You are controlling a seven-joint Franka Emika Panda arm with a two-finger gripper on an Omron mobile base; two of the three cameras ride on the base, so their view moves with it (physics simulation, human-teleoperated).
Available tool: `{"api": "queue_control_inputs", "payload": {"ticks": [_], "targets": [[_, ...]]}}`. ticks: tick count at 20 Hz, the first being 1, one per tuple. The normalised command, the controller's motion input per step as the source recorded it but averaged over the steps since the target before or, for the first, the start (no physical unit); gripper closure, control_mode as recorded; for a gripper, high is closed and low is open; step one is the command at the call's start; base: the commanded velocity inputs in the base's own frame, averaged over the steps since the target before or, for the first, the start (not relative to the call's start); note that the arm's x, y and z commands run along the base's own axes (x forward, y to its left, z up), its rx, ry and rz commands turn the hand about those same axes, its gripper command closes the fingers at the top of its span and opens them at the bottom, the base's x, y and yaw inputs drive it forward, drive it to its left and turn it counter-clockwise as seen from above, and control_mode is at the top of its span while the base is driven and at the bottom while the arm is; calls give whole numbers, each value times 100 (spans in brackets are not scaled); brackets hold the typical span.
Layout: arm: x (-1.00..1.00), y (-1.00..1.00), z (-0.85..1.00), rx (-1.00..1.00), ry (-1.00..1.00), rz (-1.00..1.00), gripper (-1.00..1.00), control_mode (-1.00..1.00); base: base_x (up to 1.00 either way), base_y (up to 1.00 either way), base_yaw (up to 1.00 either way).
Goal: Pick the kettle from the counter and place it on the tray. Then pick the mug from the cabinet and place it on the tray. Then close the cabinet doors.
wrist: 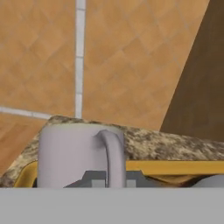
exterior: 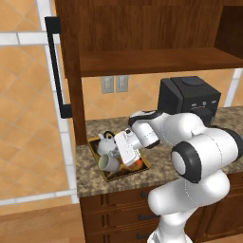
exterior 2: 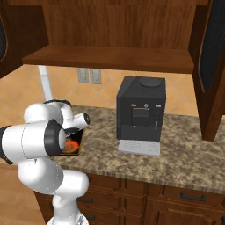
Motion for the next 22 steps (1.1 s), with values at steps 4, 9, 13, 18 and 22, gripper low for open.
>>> {"api": "queue_control_inputs", "payload": {"ticks": [4, 9, 13, 18, 22], "targets": [[0, -40, -29, 0, 0, 0, 100, -100, 0, 0, 0], [-2, -46, -40, 0, 0, 0, 100, -100, 0, 0, 0], [-1, -47, -54, 0, 0, 0, 100, -100, 0, 0, 0], [0, -46, -62, 0, 0, 0, 100, -100, 0, 0, 0], [-3, -44, -69, -4, 0, 0, 100, -100, 0, 0, 0]]}}
